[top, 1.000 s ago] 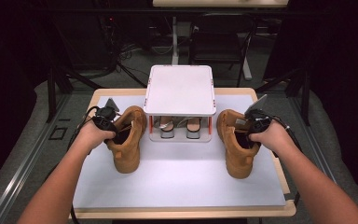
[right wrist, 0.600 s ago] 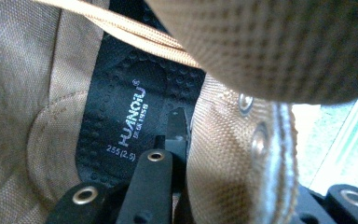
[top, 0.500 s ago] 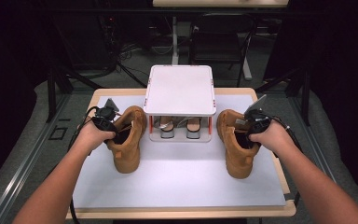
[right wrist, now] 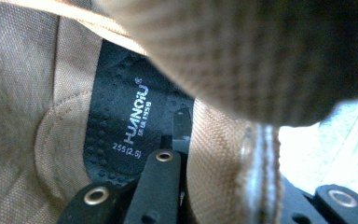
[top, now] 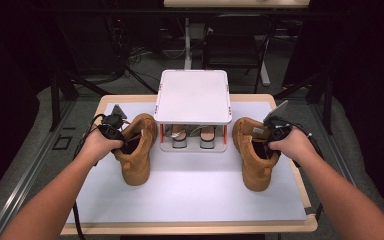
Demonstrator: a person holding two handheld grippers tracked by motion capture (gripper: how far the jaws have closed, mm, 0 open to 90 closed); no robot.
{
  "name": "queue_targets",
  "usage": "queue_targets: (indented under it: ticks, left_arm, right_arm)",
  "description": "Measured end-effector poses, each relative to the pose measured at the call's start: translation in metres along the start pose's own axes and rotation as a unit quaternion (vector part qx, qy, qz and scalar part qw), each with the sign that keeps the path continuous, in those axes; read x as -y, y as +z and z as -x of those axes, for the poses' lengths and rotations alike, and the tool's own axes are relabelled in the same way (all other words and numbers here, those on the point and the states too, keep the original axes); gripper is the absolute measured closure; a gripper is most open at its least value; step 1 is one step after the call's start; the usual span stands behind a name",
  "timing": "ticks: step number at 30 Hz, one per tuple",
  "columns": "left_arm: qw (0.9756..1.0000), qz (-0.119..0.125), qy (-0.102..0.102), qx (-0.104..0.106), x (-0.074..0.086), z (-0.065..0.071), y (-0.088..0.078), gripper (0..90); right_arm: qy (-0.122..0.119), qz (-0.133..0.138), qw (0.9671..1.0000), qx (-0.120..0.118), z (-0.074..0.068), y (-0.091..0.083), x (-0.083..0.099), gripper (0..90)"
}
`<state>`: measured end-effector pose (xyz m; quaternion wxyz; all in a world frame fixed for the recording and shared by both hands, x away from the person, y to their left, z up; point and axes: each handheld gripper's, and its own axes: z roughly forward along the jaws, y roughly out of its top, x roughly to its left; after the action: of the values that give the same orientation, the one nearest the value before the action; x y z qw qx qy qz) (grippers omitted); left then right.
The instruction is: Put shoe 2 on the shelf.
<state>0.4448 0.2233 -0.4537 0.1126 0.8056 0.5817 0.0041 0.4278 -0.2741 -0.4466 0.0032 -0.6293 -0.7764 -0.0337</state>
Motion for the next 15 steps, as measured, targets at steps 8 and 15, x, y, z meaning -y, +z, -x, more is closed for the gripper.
queue_targets:
  ticks: [8, 15]
  left_arm:
    - [1.0000, -0.002, -0.005, 0.008, -0.0022, -0.0068, -0.0023, 85.4]
    - [1.0000, 0.000, -0.010, -0.001, -0.0052, -0.0070, -0.0049, 85.5]
  right_arm:
    - [0.013, -0.008, 0.9997, -0.021, 0.0052, -0.0005, -0.0018, 85.9]
    - [0.019, 0.000, 0.9994, -0.030, 0.0051, -0.0031, -0.0021, 85.9]
